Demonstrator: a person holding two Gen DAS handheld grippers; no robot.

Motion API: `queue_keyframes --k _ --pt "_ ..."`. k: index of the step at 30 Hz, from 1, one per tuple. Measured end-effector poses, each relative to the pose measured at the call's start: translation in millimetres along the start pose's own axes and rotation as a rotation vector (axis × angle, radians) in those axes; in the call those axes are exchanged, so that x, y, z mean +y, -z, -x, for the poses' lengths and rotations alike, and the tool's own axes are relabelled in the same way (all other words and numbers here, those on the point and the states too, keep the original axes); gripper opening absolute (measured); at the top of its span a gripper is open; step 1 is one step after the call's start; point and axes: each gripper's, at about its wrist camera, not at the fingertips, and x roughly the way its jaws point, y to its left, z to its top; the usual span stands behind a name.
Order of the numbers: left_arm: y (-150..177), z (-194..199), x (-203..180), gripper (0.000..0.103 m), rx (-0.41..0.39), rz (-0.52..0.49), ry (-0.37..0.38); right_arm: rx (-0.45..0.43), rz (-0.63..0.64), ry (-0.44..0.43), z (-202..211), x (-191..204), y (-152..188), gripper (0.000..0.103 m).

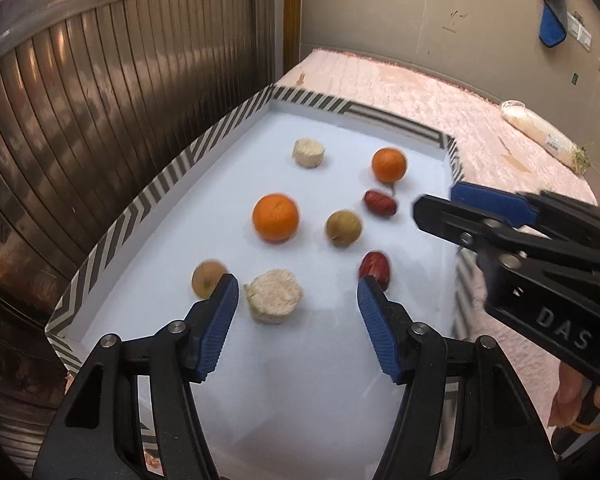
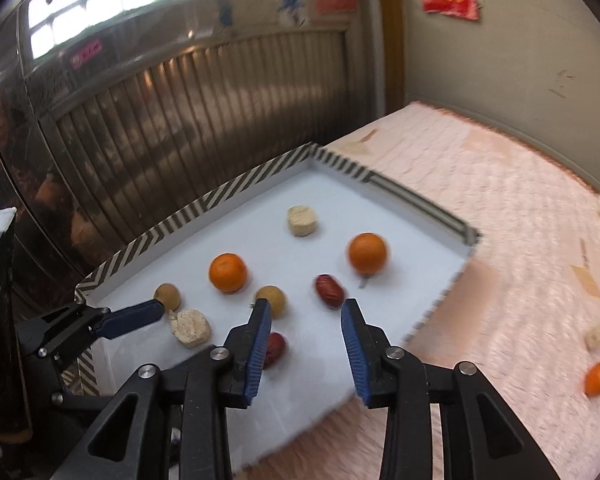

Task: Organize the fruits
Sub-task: 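Open the left tool to drop the cake while the right tool releases the fruit, then move both open tools back to the remaining items on the bed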

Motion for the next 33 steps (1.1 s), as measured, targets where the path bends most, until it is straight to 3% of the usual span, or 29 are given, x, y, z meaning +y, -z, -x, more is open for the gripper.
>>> queue_keyframes --k 14,33 --pt "-22.0 7.2 -79.2 0.062 -0.059 -0.082 0.091 -0.062 -0.132 0.134 68.1 -70.9 35.3 0.036" --pt "-28.6 -12.9 -206.6 0.063 -0.006 -0.243 0.242 -0.051 -0.327 0.283 125.5 -186.0 97.4 0.036"
